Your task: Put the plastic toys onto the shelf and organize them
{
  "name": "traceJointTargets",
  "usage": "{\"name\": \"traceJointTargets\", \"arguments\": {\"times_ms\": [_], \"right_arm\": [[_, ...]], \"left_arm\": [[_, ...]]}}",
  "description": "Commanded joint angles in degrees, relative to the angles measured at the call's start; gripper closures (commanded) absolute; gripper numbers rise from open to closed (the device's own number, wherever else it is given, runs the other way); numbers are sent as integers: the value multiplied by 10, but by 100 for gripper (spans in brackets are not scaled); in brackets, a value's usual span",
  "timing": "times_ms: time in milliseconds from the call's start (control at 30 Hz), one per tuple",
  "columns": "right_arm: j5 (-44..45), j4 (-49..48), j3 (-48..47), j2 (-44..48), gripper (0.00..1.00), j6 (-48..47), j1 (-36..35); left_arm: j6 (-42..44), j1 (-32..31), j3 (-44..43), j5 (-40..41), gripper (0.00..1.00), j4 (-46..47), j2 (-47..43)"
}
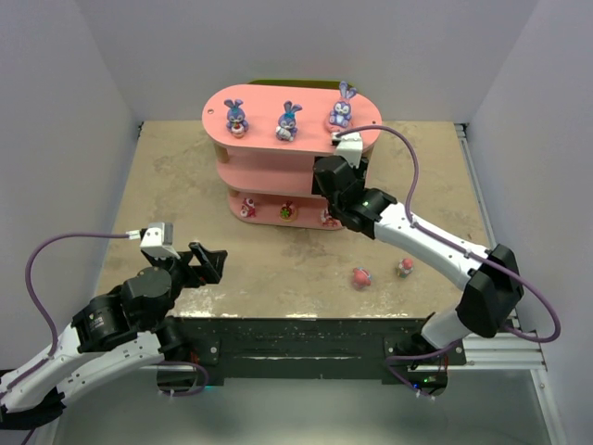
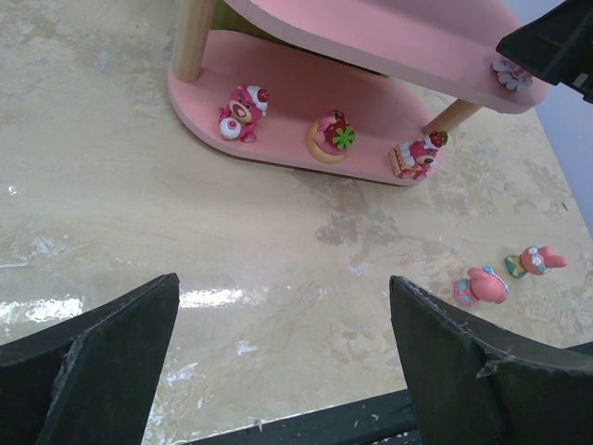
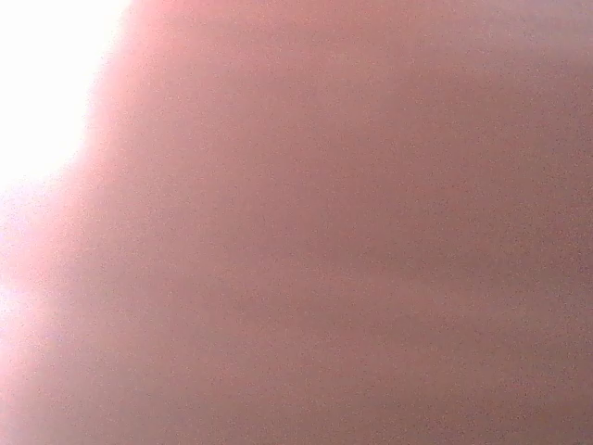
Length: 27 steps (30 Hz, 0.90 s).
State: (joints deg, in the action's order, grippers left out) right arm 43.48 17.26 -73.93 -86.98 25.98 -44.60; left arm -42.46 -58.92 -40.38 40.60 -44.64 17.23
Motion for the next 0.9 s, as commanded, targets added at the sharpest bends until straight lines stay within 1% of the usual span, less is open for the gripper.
{"name": "traceJointTargets", "arguments": {"times_ms": [0, 233, 400, 600, 867], "right_arm": [[1, -19, 19, 44, 27, -1, 7], [-27, -39, 58, 83, 19, -19, 7], [-49, -54, 69, 92, 16, -33, 7], [-65, -57, 77, 112, 16, -30, 7], [-58, -28, 103, 176, 19, -8, 7]], "left_arm": [[-5, -1, 1, 11, 0, 11, 3], [-6, -1, 1, 9, 0, 13, 3], [-6, -1, 1, 8, 0, 13, 4], [-6, -1, 1, 8, 1, 12, 2], [-7, -1, 1, 8, 0, 11, 1]]}}
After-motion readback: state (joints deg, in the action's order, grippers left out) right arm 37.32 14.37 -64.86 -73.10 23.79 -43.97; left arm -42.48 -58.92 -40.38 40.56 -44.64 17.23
